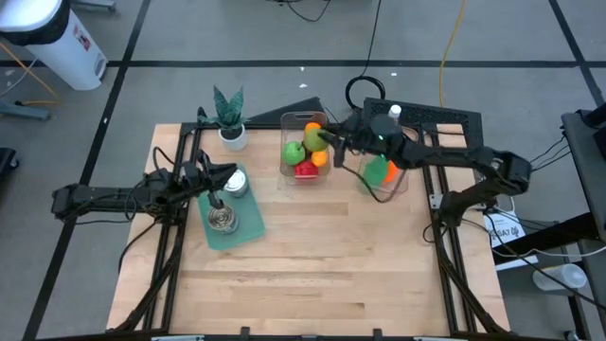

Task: Pick & Place Food Item
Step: Put the pear into the left transparent bin

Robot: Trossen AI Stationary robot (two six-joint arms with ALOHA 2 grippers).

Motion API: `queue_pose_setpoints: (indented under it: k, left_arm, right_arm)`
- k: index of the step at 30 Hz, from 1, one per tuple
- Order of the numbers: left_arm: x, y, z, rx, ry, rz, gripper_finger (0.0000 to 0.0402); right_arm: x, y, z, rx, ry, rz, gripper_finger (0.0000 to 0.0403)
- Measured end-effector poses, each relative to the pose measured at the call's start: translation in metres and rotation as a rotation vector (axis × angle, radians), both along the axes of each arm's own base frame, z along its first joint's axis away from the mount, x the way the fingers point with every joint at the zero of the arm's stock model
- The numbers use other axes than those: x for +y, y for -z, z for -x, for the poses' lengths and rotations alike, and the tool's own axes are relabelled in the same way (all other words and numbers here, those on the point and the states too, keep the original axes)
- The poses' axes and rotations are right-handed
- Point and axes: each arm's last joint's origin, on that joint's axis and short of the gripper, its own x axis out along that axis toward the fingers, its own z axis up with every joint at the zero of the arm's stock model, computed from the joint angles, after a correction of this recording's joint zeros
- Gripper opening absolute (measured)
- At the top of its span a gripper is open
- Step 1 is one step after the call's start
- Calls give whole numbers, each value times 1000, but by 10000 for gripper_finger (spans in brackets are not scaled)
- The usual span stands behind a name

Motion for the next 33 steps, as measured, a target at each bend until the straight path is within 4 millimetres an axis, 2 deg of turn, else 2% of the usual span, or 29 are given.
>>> queue_pose_setpoints:
  k: [4, 9, 13, 22, 29, 33]
  left_arm:
    - [2, 0, 0, -1, -20, -3, 51]
    - [4, -1, 1, -9, -26, -5, 51]
    - [4, -1, 1, -5, -26, -6, 51]
    - [4, 0, 0, 1, -2, -10, 51]
    - [4, -1, 1, -12, -2, -11, 51]
    - [4, -1, 1, -15, 3, 4, 51]
  right_arm:
    - [-28, 6, -22, 68, -9, -46, 82]
    - [-51, 16, -47, 141, 21, -65, 82]
    - [-65, 26, -55, 182, 84, -76, 82]
    - [-81, 47, -62, 224, 125, -110, 82]
    - [-88, 73, -68, 270, 122, -160, 83]
    - [-87, 80, -68, 312, 100, -177, 111]
